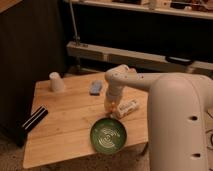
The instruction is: Drag the pepper across the table
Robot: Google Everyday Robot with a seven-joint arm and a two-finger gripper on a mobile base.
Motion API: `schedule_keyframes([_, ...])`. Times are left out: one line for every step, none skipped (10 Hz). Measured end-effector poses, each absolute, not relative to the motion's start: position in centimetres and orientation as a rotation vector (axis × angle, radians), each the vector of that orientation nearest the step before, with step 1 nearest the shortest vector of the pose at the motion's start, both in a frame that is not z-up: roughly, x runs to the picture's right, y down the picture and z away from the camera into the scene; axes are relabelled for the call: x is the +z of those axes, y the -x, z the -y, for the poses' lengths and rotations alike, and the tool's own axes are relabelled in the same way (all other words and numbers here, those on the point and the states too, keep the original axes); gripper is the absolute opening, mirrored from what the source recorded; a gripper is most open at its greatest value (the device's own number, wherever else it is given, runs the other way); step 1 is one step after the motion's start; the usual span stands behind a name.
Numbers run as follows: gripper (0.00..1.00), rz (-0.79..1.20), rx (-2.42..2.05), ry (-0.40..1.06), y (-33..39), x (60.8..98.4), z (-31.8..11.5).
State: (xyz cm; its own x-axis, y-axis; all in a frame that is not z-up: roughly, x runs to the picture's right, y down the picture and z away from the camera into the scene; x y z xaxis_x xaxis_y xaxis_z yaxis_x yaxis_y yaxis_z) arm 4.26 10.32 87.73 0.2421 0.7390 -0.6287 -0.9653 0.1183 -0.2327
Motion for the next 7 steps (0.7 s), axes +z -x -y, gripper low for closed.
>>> schedule_keyframes([0.0,-0.41,1.299,0.683,-4.6,87.8,-10.4])
schedule_keyframes([0.0,-0.414,1.302,0.683,-4.9,87.8,-10.5])
schedule_keyframes([0.0,-0.419,1.305,0.683,-5.3,87.8,-10.5])
schedule_keyframes([0.0,-0.422,1.309,0.683,-5.7,87.8,-10.6])
schedule_keyframes([0.0,-0.426,1.314,0.682,-6.1,87.8,-10.6])
schedule_keyframes([0.0,-0.429,1.318,0.682,-6.5,87.7,-10.7])
schedule_keyframes([0.0,-0.433,1.322,0.683,-6.9,87.7,-10.8])
